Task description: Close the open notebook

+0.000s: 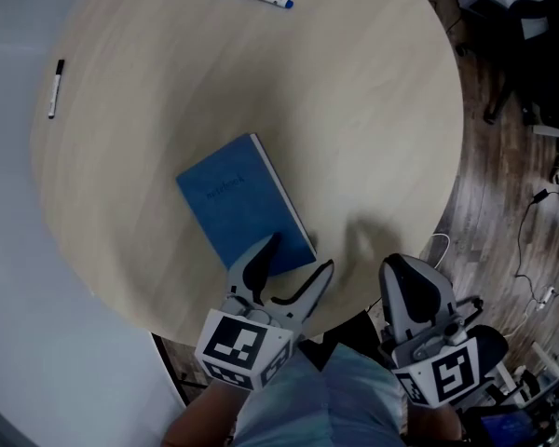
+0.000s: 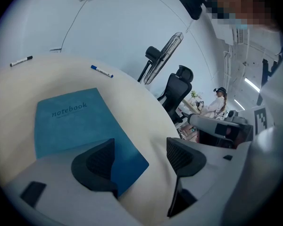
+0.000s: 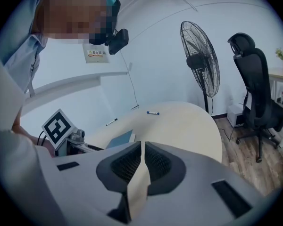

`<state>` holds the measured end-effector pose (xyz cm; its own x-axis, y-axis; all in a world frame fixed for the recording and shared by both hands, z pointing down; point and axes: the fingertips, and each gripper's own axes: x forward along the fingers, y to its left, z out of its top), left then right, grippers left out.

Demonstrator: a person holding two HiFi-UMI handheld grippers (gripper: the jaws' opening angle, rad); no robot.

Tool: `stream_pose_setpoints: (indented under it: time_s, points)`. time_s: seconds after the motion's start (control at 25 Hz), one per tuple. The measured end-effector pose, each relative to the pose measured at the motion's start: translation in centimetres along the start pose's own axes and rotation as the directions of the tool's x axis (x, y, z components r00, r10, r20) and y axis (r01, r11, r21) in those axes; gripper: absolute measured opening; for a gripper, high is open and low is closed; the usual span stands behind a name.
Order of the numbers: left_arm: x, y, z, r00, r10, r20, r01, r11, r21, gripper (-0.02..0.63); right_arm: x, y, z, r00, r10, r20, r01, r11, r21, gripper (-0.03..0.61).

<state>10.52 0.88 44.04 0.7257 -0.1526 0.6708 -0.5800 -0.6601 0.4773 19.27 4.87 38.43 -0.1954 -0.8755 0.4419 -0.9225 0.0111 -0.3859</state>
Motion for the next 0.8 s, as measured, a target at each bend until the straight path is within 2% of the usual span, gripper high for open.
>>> stream_pose_setpoints:
  time_s: [0.32, 0.52, 0.6, 0.8]
  points:
    - [1.8, 0.7, -1.2, 0.997, 0.022, -0.067, -0.023, 1.000, -0.017, 0.347, -0.2, -1.5, -0.3, 1.000, -0.018, 0.007, 0.018, 0.999, 0.031, 0.052]
    - [1.9, 0.9, -1.3, 0.994, 0.027, -0.104, -0.030, 0.999, -0.023, 0.345, -1.5, -1.7, 0.0, 1.000, -0.021, 0.020, 0.020, 1.000, 0.016, 0.052]
    - [2.0, 0.8, -1.3, 0.995, 0.027, -0.100, -0.028, 1.000, -0.013, 0.345, -1.9, -1.6, 0.3, 0.999, -0.017, 0.030, 0.016, 1.000, 0.010, 0.052]
    - [0.7, 0.2, -0.6, 0.999, 0.033, -0.013, -0.034, 0.996, -0.084, 0.345, -3.0, 0.0, 1.8, 0.998, 0.021, 0.057, -0.019, 0.999, -0.027, 0.052]
